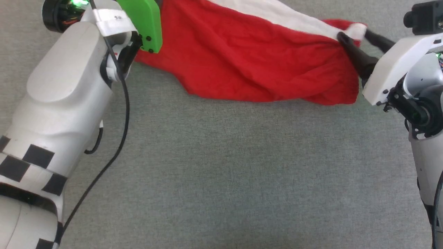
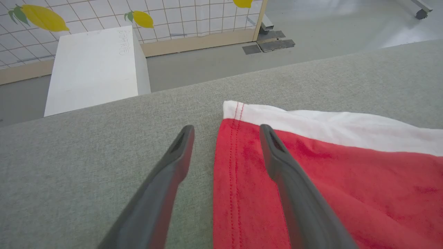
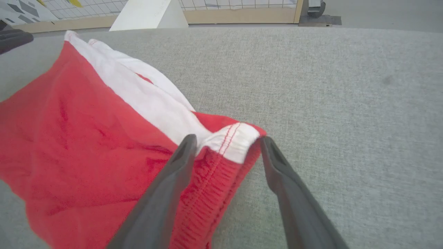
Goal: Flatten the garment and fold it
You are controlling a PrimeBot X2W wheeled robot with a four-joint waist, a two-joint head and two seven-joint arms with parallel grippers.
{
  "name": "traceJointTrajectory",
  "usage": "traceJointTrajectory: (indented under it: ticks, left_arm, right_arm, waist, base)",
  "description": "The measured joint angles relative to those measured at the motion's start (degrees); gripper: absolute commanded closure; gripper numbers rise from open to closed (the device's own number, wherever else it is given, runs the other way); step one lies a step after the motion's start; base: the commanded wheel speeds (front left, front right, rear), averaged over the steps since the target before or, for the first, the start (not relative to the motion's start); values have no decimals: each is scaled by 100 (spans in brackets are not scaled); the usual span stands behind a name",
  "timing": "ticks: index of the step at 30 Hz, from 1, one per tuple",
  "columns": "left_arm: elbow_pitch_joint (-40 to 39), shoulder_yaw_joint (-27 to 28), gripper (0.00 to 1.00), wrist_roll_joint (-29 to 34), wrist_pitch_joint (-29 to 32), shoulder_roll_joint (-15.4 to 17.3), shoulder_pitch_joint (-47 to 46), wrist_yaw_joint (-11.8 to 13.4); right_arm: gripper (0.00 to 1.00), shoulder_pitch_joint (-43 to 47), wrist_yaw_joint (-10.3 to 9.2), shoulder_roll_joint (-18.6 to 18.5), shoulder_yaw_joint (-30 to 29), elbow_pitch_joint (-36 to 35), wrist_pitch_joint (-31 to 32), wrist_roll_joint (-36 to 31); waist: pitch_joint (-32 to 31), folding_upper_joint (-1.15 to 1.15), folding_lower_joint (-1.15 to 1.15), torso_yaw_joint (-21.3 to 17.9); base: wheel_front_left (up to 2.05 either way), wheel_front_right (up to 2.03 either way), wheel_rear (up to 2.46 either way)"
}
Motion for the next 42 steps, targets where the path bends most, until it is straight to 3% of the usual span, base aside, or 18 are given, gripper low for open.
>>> traceJointTrajectory:
  ticks: [4,13,17,23,28,32,38,42]
  left_arm:
    - [105,24,0,5,-367,-65,-2,-100]
    - [-104,178,0,46,-1618,-80,442,-190]
    - [-464,285,0,46,-2112,75,1121,48]
    - [-1354,438,0,21,-2546,482,2413,580]
    - [-2421,546,0,44,-2721,832,3657,1127]
    - [-3275,468,0,339,-2797,1157,4542,1516]
    - [-3952,226,0,570,-2800,1370,5370,1825]
    - [-4143,149,0,672,-2799,1368,5459,1875]
  right_arm:
    - [0,1,0,-29,-5,14,-131,-30]
    - [0,355,0,-833,422,-221,-1299,-556]
    - [0,810,0,-970,422,-291,-1919,-583]
    - [0,1602,0,-771,66,-298,-2414,-744]
    - [0,2199,0,-375,-266,-318,-2358,-834]
    - [0,2420,0,-137,-490,-277,-1958,-884]
    - [0,2399,0,288,-1192,140,-1059,-877]
    - [0,2135,0,568,-1714,470,-394,-827]
  waist:
    - [-207,0,0,41]
    - [-980,0,-1,218]
    - [-1354,0,-1,337]
    - [-1861,0,-1,523]
    - [-2164,0,-1,696]
    - [-2262,0,-1,866]
    - [-2230,0,-1,1117]
    - [-2140,0,-1,1292]
  base:
    - [0,0,0]
    - [0,0,0]
    - [0,0,0]
    - [0,0,0]
    - [0,0,0]
    - [0,0,0]
    - [0,0,0]
    - [0,0,0]
